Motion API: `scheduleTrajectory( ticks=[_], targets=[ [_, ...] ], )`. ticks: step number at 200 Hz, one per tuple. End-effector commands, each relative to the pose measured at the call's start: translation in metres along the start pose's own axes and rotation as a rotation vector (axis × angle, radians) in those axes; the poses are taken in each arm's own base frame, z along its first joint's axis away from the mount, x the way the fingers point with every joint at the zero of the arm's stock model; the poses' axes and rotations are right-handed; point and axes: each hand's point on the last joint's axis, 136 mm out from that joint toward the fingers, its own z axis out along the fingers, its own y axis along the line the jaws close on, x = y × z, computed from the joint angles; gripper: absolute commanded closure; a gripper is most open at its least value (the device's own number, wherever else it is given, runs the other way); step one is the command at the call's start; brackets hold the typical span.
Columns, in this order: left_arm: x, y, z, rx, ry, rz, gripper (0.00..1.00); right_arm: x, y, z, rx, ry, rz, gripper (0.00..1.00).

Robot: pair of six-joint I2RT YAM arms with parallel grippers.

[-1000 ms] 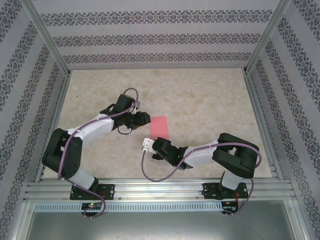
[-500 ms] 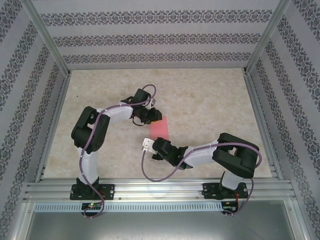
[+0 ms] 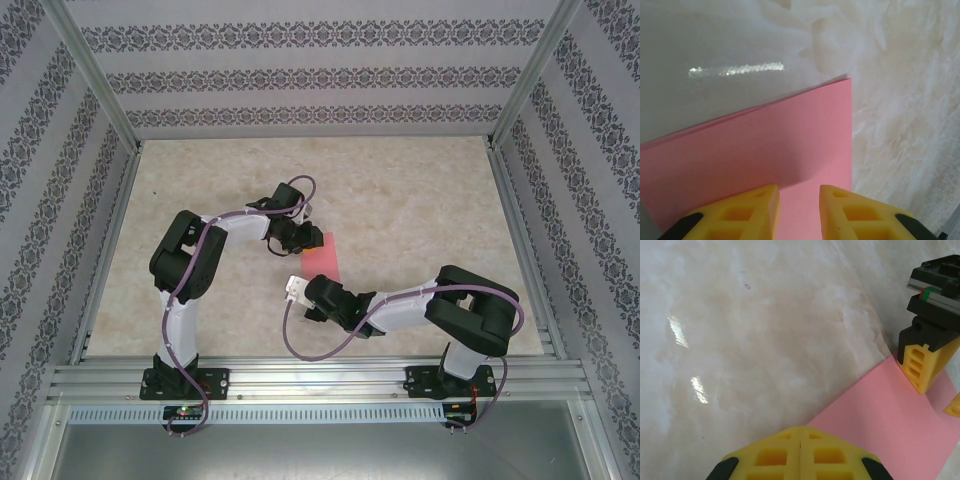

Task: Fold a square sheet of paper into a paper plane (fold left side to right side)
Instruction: Third fold the triangle at the center of the table.

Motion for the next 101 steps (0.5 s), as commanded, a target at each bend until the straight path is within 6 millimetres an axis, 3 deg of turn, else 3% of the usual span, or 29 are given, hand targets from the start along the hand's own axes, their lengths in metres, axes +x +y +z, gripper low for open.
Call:
scheduleTrajectory(
  ticks=[1,101],
  targets=[
    [0.0181,0.0263,0.0175,-0.069,0.044,0.003,0.71,-0.0183,-0.0064,-0.0049,-0.010,-0.040,0.050,1.00],
    [0.0214,0.0305,0.0217,-0.085,0.060,0.009,0.72,-0.0266,-0.0101,-0.0075,-0.059,-0.049,0.087,1.00]
  ],
)
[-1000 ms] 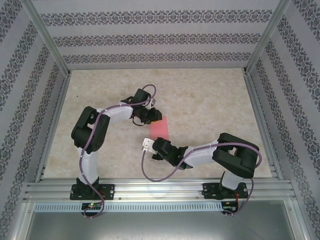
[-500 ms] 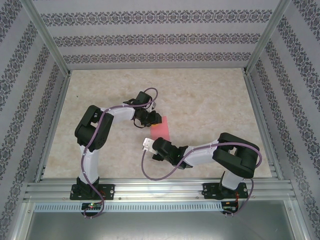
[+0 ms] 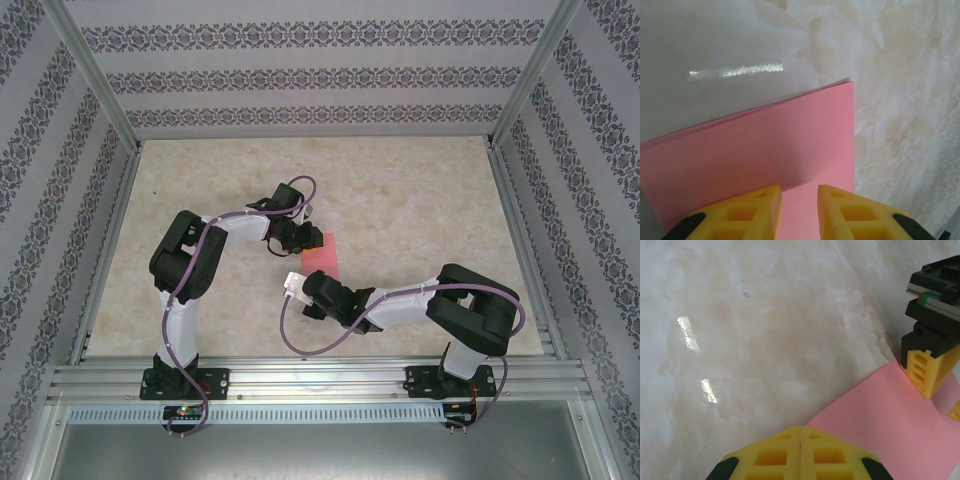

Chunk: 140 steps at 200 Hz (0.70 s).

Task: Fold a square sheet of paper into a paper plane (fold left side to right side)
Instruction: Third fold the triangle at the center of the table.

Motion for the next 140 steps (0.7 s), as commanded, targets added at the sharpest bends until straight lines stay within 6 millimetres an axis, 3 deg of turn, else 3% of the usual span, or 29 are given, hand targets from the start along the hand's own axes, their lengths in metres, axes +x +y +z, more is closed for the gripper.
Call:
scheduleTrajectory(
  ticks=[1,140],
  targets=[
    [0.022,0.030,0.021,-0.088,0.064,-0.007,0.72,-0.022,-0.007,-0.010,-0.027,-0.060,0.052,1.00],
    [0.026,0.027,0.022,-0.095,0.075,0.004,0.74,-0.017,-0.047,-0.036,-0.238,-0.126,0.417,1.00]
  ],
)
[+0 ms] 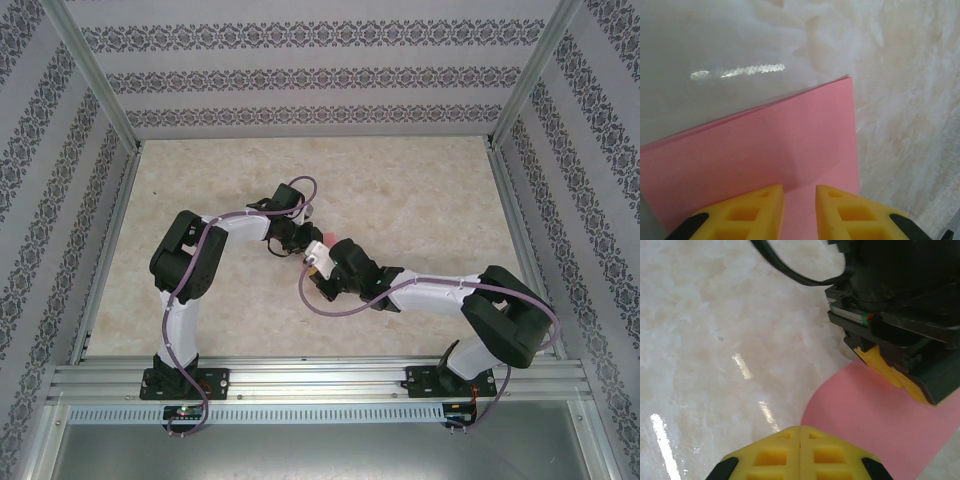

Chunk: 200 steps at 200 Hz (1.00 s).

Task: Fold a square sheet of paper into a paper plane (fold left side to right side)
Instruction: Third fold the triangle at the center of the table.

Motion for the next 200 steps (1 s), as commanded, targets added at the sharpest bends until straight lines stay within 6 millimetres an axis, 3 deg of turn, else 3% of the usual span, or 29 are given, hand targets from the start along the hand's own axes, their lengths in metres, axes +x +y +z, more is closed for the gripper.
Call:
scheduleTrajectory(
  ticks=[1,97,168,200],
  targets=[
    [0.025,0.027,0.021,-0.094,0.073,-0.008,0.74,-0.007,0.006,-0.009,-0.091,-0.027,0.091,1.00],
    [0.027,0.027,0.023,-0.098,0.083,-0.001,0.75,0.006,-0.012,-0.004,-0.239,0.033,0.357,1.00],
    [0.029,0.027,0.024,-0.099,0.090,0.004,0.75,0.018,-0.010,0.009,-0.305,0.100,0.415,1.00],
    [0.029,0.027,0.024,-0.101,0.089,0.005,0.76,0.020,-0.021,0.010,-0.282,0.104,0.433,1.00]
  ],
)
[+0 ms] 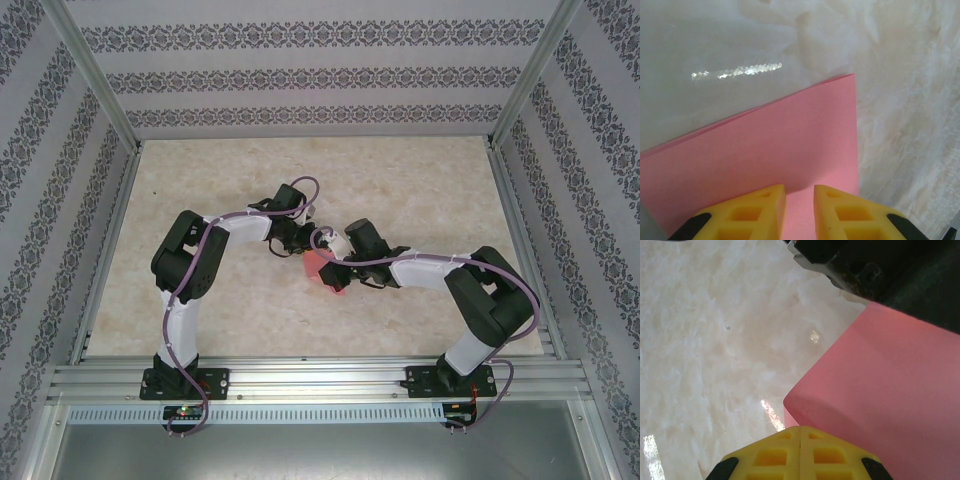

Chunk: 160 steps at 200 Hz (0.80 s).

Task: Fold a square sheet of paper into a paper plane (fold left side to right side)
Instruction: Third fold the triangle at the center of the table.

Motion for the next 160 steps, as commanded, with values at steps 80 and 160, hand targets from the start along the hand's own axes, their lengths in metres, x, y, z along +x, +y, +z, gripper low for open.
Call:
scheduleTrajectory(
  ticks=[80,160],
  targets=[
    [0.030,0.032,0.022,-0.107,0.088,-0.019,0.77,-0.013,-0.025,-0.001,0.029,-0.003,0.070,1.00],
    [0.032,0.033,0.023,-0.105,0.091,-0.020,0.77,-0.006,-0.044,0.004,0.077,0.007,0.113,1.00]
  ],
)
